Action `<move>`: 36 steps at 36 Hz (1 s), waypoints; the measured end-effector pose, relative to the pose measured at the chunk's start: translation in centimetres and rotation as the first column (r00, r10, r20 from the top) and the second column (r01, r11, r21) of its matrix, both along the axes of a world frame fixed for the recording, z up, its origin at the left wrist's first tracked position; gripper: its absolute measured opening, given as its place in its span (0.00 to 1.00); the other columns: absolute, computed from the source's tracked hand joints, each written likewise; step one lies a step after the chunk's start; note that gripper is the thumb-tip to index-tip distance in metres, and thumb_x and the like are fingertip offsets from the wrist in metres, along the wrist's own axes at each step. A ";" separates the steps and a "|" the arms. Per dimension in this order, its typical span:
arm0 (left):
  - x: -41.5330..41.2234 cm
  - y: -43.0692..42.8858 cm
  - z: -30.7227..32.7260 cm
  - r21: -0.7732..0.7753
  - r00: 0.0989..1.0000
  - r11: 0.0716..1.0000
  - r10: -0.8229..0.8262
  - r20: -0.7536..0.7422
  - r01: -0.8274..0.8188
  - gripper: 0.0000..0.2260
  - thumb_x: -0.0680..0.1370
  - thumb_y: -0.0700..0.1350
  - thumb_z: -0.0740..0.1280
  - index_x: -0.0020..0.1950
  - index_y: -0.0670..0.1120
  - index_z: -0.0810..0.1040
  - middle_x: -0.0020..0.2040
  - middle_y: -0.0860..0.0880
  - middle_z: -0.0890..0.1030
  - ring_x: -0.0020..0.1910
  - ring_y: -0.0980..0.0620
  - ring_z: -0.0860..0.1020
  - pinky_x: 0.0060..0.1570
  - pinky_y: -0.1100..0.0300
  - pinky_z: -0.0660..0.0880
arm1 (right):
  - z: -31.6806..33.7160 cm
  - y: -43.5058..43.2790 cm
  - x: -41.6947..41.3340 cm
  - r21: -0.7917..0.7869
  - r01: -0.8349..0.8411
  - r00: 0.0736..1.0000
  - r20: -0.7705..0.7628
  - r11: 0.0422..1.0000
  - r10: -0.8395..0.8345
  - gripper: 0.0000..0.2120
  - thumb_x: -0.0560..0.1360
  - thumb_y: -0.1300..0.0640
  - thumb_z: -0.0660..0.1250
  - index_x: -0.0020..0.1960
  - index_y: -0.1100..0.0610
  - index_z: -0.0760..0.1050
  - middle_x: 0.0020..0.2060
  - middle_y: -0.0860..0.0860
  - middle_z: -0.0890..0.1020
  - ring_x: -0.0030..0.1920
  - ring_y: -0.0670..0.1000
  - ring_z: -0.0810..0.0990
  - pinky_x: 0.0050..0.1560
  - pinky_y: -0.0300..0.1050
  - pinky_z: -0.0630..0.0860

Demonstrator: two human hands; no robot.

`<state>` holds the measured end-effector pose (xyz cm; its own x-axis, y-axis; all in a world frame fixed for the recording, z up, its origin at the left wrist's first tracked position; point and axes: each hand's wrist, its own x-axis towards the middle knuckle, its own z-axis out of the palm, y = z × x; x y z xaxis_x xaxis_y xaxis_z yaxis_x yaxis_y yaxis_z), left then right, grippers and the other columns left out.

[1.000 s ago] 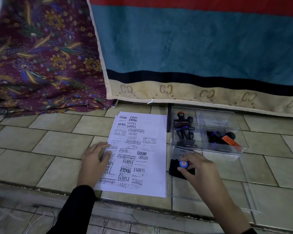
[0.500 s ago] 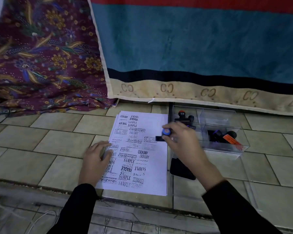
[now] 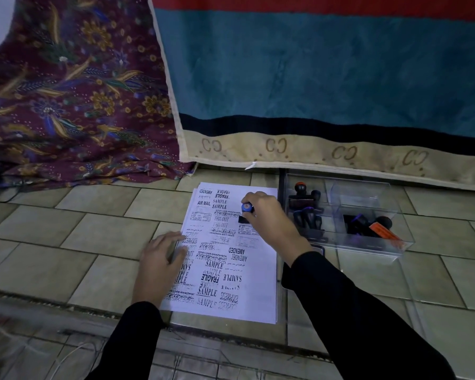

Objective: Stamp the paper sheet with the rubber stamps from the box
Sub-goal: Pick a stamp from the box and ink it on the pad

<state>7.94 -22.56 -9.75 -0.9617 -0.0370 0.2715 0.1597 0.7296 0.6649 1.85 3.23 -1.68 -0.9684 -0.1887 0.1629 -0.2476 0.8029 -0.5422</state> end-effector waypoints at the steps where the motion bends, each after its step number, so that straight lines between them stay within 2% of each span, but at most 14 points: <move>1: 0.0 0.0 0.0 0.000 1.000 1.000 0.001 -0.001 -0.001 0.14 0.76 0.52 0.64 0.57 0.49 0.81 0.58 0.56 0.79 0.60 0.53 0.74 0.63 0.56 0.68 | -0.1 -0.1 0.0 0.010 0.002 1.000 0.006 1.000 -0.002 0.09 0.75 0.61 0.63 0.56 0.59 0.75 0.50 0.56 0.77 0.46 0.57 0.77 0.47 0.54 0.77; 6: 0.1 0.0 0.0 -0.011 1.000 1.000 -0.008 -0.010 0.008 0.18 0.75 0.58 0.61 0.57 0.49 0.81 0.58 0.55 0.80 0.60 0.53 0.74 0.63 0.55 0.69 | -0.5 -0.2 -0.1 -0.003 0.023 1.000 0.006 1.000 -0.023 0.07 0.75 0.62 0.64 0.53 0.59 0.75 0.49 0.56 0.77 0.46 0.57 0.77 0.45 0.56 0.78; 9: 0.1 0.1 0.2 -0.010 1.000 1.000 -0.012 -0.015 0.012 0.17 0.75 0.56 0.62 0.57 0.48 0.81 0.58 0.53 0.80 0.59 0.53 0.74 0.63 0.54 0.69 | -0.6 -0.3 -0.3 -0.006 0.039 0.999 0.012 0.999 -0.039 0.07 0.75 0.63 0.63 0.52 0.59 0.75 0.50 0.57 0.77 0.48 0.58 0.77 0.45 0.56 0.78; 12: 0.2 0.1 0.2 -0.008 1.000 1.000 -0.009 -0.016 0.009 0.15 0.76 0.53 0.64 0.57 0.47 0.82 0.58 0.52 0.81 0.59 0.54 0.74 0.63 0.55 0.70 | -0.4 -0.2 -0.4 -0.028 0.042 0.999 -0.003 0.999 -0.042 0.09 0.74 0.63 0.64 0.54 0.60 0.76 0.51 0.58 0.78 0.47 0.57 0.78 0.47 0.53 0.78; 14: 0.2 0.1 0.2 -0.011 1.000 1.000 -0.010 -0.018 0.010 0.16 0.76 0.54 0.64 0.57 0.47 0.82 0.58 0.53 0.81 0.59 0.54 0.75 0.63 0.55 0.70 | 0.0 0.1 -0.1 -0.077 0.059 0.997 -0.035 0.995 -0.062 0.09 0.74 0.64 0.64 0.53 0.61 0.77 0.49 0.57 0.79 0.47 0.56 0.78 0.48 0.49 0.77; 17: 0.1 0.1 0.2 -0.003 1.000 1.000 -0.010 -0.014 0.010 0.16 0.75 0.54 0.63 0.56 0.48 0.81 0.58 0.53 0.80 0.59 0.52 0.76 0.64 0.52 0.71 | 0.9 1.1 0.8 -0.222 0.107 0.984 -0.117 0.969 -0.135 0.06 0.72 0.65 0.66 0.48 0.60 0.77 0.43 0.55 0.80 0.41 0.55 0.80 0.46 0.49 0.78; 20: 0.1 0.0 0.1 0.016 1.000 1.000 -0.014 -0.009 0.014 0.16 0.75 0.55 0.63 0.56 0.48 0.81 0.57 0.54 0.80 0.59 0.51 0.76 0.64 0.51 0.72 | 2.3 2.7 2.5 -0.340 0.145 0.969 -0.142 0.929 -0.203 0.09 0.70 0.65 0.69 0.50 0.59 0.78 0.44 0.54 0.82 0.40 0.50 0.81 0.44 0.36 0.78; 23: 0.2 0.0 0.1 0.004 1.000 1.000 -0.015 -0.017 0.015 0.14 0.76 0.52 0.64 0.56 0.47 0.81 0.57 0.54 0.80 0.58 0.51 0.77 0.64 0.49 0.72 | 3.0 4.3 5.0 -0.396 0.176 0.957 -0.145 0.901 -0.251 0.10 0.69 0.65 0.71 0.50 0.58 0.79 0.44 0.52 0.82 0.37 0.40 0.80 0.42 0.29 0.76; 27: 0.2 0.0 0.1 0.000 1.000 1.000 -0.007 -0.011 0.007 0.13 0.76 0.52 0.64 0.56 0.48 0.81 0.58 0.55 0.80 0.59 0.51 0.77 0.64 0.45 0.72 | 2.6 6.1 9.3 -0.371 0.157 0.958 -0.169 0.915 -0.233 0.09 0.68 0.66 0.72 0.46 0.57 0.79 0.41 0.50 0.80 0.40 0.40 0.80 0.38 0.26 0.74; 30: 0.2 0.1 0.3 -0.006 1.000 1.000 -0.001 -0.004 0.001 0.17 0.76 0.56 0.62 0.57 0.48 0.81 0.58 0.54 0.80 0.59 0.51 0.76 0.65 0.45 0.71 | 1.2 7.1 12.4 -0.325 0.165 0.960 -0.163 0.931 -0.227 0.09 0.68 0.66 0.73 0.46 0.56 0.78 0.40 0.49 0.80 0.41 0.43 0.80 0.39 0.31 0.75; 33: 0.3 0.2 0.4 -0.005 1.000 1.000 -0.005 0.004 0.005 0.19 0.75 0.58 0.61 0.57 0.48 0.81 0.58 0.54 0.80 0.59 0.51 0.76 0.65 0.45 0.71 | -0.1 7.7 14.4 -0.280 0.172 0.958 -0.175 0.944 -0.227 0.11 0.68 0.65 0.73 0.47 0.54 0.78 0.40 0.46 0.78 0.37 0.43 0.79 0.39 0.37 0.75; 36: 0.2 0.1 0.3 0.005 1.000 1.000 -0.007 0.019 0.007 0.19 0.75 0.58 0.61 0.57 0.48 0.81 0.59 0.55 0.79 0.60 0.50 0.76 0.65 0.44 0.71 | -0.6 7.9 15.1 -0.260 0.162 0.961 -0.178 0.952 -0.212 0.12 0.68 0.64 0.74 0.49 0.53 0.78 0.42 0.44 0.78 0.36 0.41 0.78 0.40 0.33 0.74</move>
<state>8.17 -22.50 -9.41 -0.9671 -0.0311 0.2527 0.1521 0.7254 0.6713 16.94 11.10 -2.31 -0.9245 0.0617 0.3761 -0.2298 0.6970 -0.6793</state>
